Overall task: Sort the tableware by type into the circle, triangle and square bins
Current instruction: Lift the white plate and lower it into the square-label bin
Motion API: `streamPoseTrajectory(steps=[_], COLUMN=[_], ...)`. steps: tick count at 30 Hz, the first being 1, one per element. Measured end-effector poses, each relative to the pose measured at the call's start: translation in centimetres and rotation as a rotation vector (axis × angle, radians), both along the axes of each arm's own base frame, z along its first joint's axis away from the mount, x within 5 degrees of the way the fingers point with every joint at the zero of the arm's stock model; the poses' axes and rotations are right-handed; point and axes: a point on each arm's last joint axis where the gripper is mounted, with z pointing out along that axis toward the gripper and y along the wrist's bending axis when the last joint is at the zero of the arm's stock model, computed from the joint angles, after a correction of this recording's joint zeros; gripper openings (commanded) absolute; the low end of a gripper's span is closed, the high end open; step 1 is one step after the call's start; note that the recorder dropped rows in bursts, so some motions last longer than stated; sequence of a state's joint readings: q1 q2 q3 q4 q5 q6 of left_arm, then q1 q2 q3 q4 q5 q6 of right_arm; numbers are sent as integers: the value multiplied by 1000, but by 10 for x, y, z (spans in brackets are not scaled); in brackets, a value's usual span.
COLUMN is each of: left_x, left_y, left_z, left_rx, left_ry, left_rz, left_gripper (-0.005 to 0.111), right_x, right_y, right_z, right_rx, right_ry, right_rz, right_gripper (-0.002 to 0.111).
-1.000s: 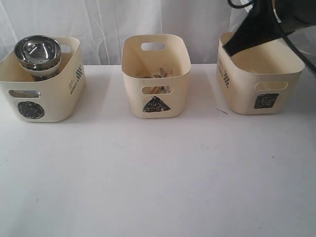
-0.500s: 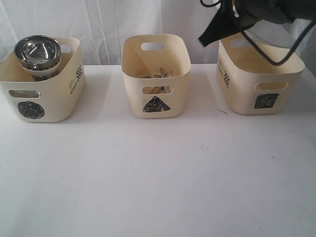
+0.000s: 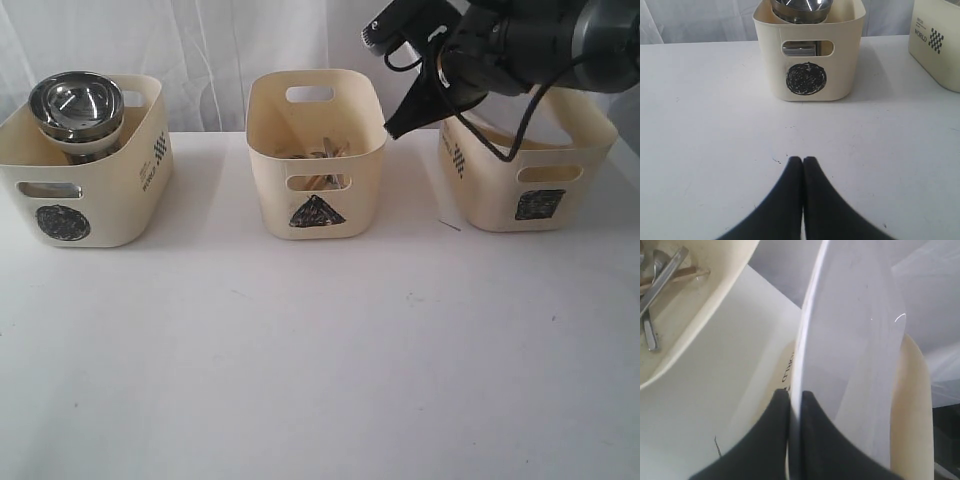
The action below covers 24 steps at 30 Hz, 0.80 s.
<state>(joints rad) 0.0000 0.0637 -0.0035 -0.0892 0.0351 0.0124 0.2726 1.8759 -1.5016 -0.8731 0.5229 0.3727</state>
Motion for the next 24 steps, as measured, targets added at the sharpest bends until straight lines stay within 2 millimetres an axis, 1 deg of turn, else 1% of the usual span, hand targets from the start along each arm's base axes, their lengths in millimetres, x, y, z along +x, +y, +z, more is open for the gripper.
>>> streamPoseTrajectory(steps=[6,12,15,20,21,24], left_x=[0,0,0,0,0,0], left_y=[0,0,0,0,0,0], left_z=[0,0,0,0,0,0], left_rx=[0,0,0,0,0,0], left_ry=[0,0,0,0,0,0], left_rz=[0,0,0,0,0,0], left_gripper=[0,0,0,0,0,0], right_x=[4,3,2,0,-1,-6], right_y=[-11,-11,-10,-10,-10,-11], right_z=[-7,-10,-12,-10,-8,6], right_rx=[27,104,135,145,149,161], right_ry=[20,48,65,73,68,38], right_rz=[-38,-69,-76,-89,-90,-89], right_gripper=[0,0,8,33,36,36])
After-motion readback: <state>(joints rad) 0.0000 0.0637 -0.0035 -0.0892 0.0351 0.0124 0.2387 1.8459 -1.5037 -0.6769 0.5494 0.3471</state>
